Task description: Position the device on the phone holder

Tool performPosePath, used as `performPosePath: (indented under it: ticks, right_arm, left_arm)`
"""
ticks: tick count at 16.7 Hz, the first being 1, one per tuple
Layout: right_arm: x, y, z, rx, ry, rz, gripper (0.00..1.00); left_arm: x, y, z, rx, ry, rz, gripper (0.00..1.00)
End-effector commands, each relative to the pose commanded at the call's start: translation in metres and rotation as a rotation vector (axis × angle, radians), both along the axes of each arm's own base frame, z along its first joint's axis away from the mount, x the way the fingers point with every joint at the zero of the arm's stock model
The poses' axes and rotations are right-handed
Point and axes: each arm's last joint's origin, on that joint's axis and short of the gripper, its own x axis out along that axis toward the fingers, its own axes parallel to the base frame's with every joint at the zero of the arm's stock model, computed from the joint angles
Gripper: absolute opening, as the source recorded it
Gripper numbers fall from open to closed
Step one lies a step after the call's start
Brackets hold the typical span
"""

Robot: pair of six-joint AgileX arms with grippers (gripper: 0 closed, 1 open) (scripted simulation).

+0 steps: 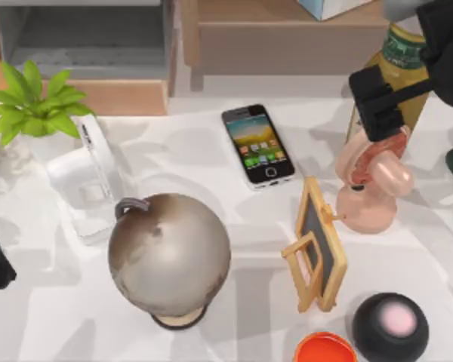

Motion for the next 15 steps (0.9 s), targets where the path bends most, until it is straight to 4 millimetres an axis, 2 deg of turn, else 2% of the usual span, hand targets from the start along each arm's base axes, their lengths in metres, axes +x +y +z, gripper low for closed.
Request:
performPosePath:
  ticks: [3, 7, 9, 11, 15]
  right_arm:
    - [0.052, 0.056, -0.026, -0.1, 0.202, 0.054, 1.0]
    - [0.106, 0.113, -0.081, -0.184, 0.403, 0.06, 1.0]
    - [0.127, 0.13, -0.108, -0.194, 0.465, 0.034, 1.0]
    - [0.145, 0.139, -0.126, -0.178, 0.493, -0.004, 1.0]
    - [0.173, 0.142, -0.142, -0.109, 0.491, -0.083, 1.0]
  left_arm:
    - [0.0, 0.0, 0.0, 0.0, 0.0, 0.0, 1.0]
    - [0.0, 0.0, 0.0, 0.0, 0.0, 0.0, 1.0]
    - [0.0, 0.0, 0.0, 0.0, 0.0, 0.0, 1.0]
    - [0.0, 0.0, 0.0, 0.0, 0.0, 0.0, 1.0]
    - [0.0, 0.0, 0.0, 0.0, 0.0, 0.0, 1.0]
